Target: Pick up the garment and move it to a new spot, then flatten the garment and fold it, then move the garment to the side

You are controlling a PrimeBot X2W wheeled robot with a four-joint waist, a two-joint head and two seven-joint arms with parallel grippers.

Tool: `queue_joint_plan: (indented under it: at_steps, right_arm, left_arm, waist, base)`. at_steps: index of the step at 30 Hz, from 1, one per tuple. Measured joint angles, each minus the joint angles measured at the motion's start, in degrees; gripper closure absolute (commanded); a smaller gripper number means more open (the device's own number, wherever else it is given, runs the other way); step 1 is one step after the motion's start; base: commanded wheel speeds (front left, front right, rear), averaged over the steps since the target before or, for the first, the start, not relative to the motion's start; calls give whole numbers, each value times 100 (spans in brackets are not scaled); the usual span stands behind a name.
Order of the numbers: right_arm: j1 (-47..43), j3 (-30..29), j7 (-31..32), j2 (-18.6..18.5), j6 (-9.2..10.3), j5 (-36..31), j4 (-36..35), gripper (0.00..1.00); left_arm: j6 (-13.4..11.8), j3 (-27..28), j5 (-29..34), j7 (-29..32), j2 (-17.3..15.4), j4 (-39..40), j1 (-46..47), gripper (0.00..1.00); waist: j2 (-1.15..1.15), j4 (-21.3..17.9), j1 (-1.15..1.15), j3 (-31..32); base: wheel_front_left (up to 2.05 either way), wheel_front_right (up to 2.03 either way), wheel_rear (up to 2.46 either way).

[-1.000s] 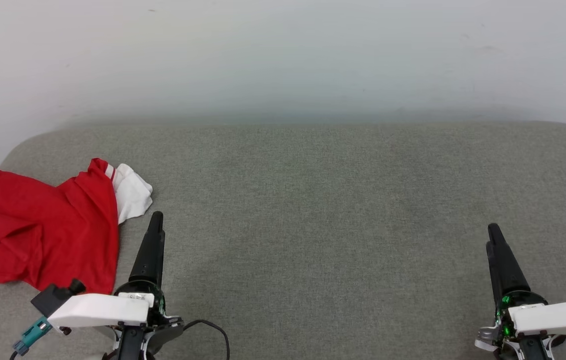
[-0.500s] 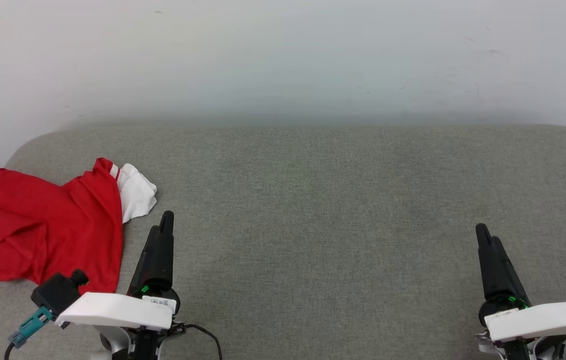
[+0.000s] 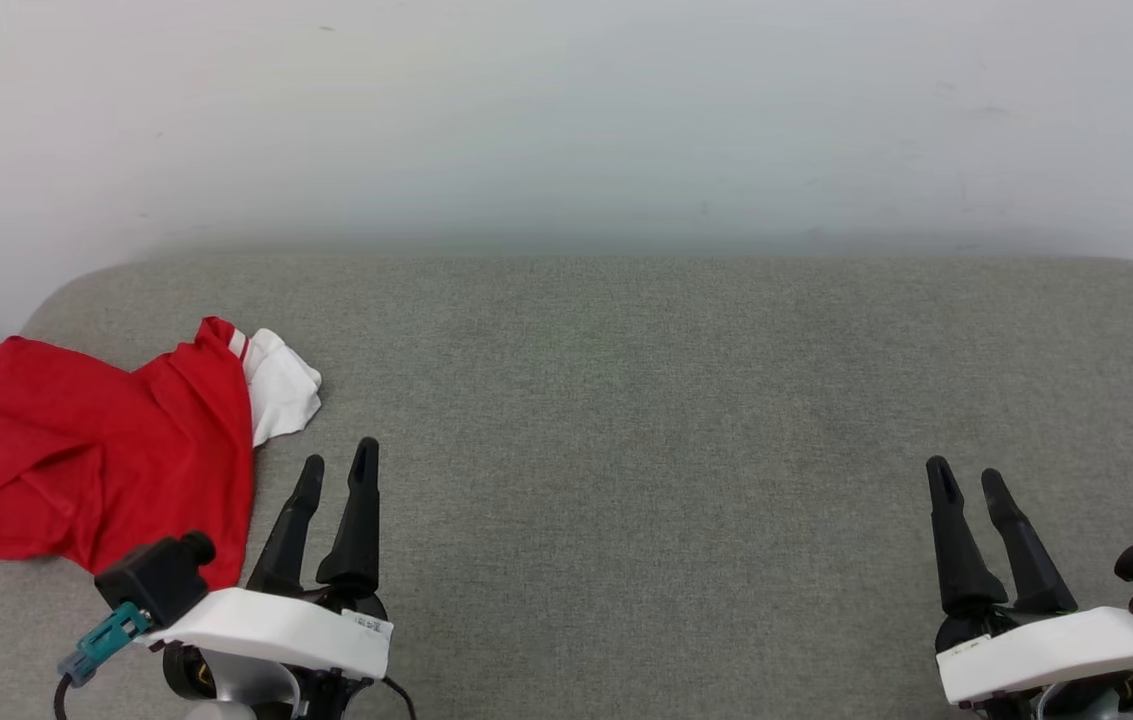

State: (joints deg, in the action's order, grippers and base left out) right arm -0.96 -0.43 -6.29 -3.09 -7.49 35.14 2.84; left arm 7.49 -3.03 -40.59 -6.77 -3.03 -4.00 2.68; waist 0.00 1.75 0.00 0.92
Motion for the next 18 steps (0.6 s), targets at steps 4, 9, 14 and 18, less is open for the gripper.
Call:
queue_joint_plan:
  at_steps: [4, 9, 14, 18]
  right_arm:
    - [-23, -4, 2, -8, 0, -401, -55, 0]
    - [-41, -20, 13, -18, 0, -918, -137, 0]
    - [-60, -37, 69, -20, 0, -1352, -208, 0]
    - [-96, -66, 130, -25, 0, -1661, -245, 0]
  left_arm:
    - [0, 38, 485, -56, -27, -40, -3, 0]
    - [-55, 64, 1055, -142, -78, -57, -21, 0]
    - [-165, 14, 1505, -207, -162, -80, -71, 0]
    - [-254, -47, 1785, -267, -202, -126, -71, 0]
  waist:
    - [0, 12, 0, 11]
    - [0, 27, 0, 23]
    - [0, 39, 0, 28]
    - [0, 57, 0, 36]
  base:
    - [0, 0, 0]
    - [0, 0, 0]
    - [0, 0, 0]
    - [0, 0, 0]
